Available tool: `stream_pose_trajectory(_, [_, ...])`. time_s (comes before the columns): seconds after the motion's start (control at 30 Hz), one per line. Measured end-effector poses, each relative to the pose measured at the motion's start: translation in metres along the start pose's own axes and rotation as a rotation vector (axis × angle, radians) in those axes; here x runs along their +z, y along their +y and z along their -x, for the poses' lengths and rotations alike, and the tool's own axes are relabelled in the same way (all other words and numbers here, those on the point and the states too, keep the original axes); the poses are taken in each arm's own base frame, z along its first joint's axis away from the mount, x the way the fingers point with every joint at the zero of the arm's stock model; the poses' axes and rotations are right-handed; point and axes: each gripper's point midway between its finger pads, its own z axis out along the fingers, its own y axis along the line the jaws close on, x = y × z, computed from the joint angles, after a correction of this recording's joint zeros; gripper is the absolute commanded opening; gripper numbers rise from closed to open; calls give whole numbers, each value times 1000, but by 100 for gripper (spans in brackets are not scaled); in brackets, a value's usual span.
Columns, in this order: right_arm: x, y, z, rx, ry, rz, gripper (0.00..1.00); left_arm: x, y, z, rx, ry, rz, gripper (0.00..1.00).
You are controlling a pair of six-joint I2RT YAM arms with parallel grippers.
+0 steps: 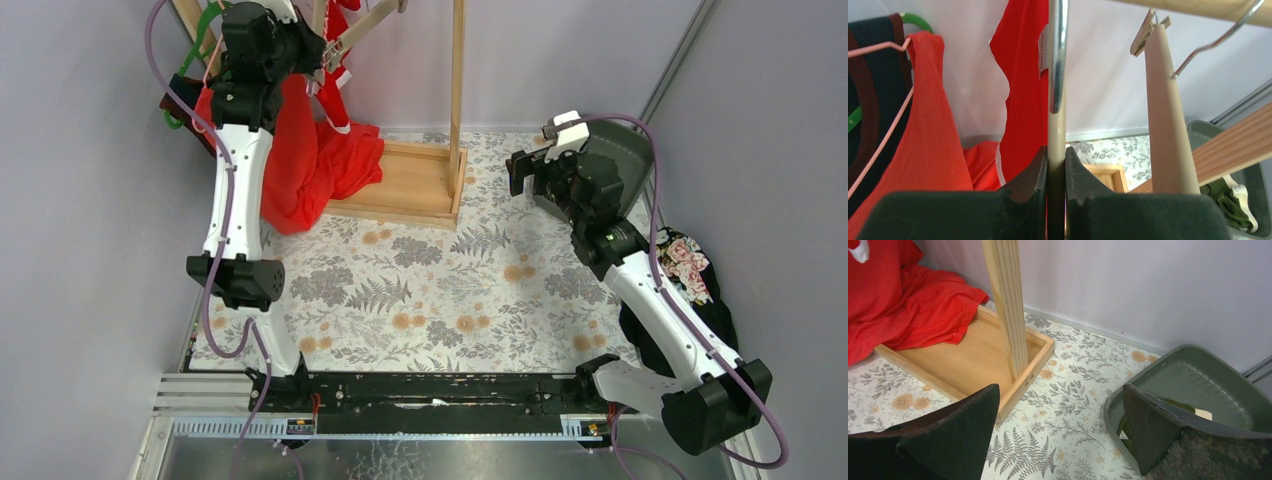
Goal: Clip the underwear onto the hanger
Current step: Place the hanger on the clothesline.
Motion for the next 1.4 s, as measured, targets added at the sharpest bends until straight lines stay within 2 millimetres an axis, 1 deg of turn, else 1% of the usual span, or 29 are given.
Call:
stream_pose_trajectory(0.1, [-2, 3, 3, 5, -9, 18, 97, 13, 1, 4, -5, -27, -5, 0])
stream_pose_trajectory(0.27, [-7, 9, 6, 14, -24, 50, 94, 30, 4, 0, -19, -42, -9, 0])
stream_pose_trajectory(0.47, [-8, 15, 4, 18, -20, 85, 93, 39, 2, 13, -27, -96, -21, 0])
stream_pose_trajectory(0.87, [-17, 14, 13, 14, -41, 86, 94, 56, 6, 11, -46, -115, -31, 0])
stream_pose_trajectory(0.97, [-17, 14, 13, 13, -41, 87, 93, 58, 7, 11, -48, -119, -31, 3])
stream_pose_trajectory(1.07, [-17, 15, 12, 14, -37, 89, 92, 58, 7, 11, -49, -119, -31, 9])
stream_pose_trajectory(1.1, [-17, 15, 12, 14, -37, 91, 91, 59, 7, 11, -49, -120, -31, 14])
stream_pose_trajectory(1.13, [-17, 16, 11, 14, -36, 97, 91, 59, 7, 12, -50, -123, -32, 22])
stream_pose_trajectory(1.17, [-16, 17, 11, 15, -34, 102, 91, 60, 7, 11, -51, -123, -32, 28])
stream_pose_trajectory(1.2, [-16, 18, 9, 17, -31, 106, 91, 61, 7, 11, -55, -123, -32, 30])
stream_pose_trajectory(1.23, [-15, 18, 8, 18, -27, 108, 90, 62, 7, 12, -55, -130, -34, 36])
stream_pose_trajectory(1.27, [-14, 19, 7, 20, -23, 113, 89, 63, 7, 12, -57, -134, -37, 44])
stream_pose_trajectory(1.3, [-13, 20, 6, 21, -20, 118, 86, 64, 7, 12, -60, -136, -39, 48])
stream_pose_trajectory(1.4, [-10, 27, 3, 29, -11, 153, 76, 65, 6, 16, -66, -151, -46, 53])
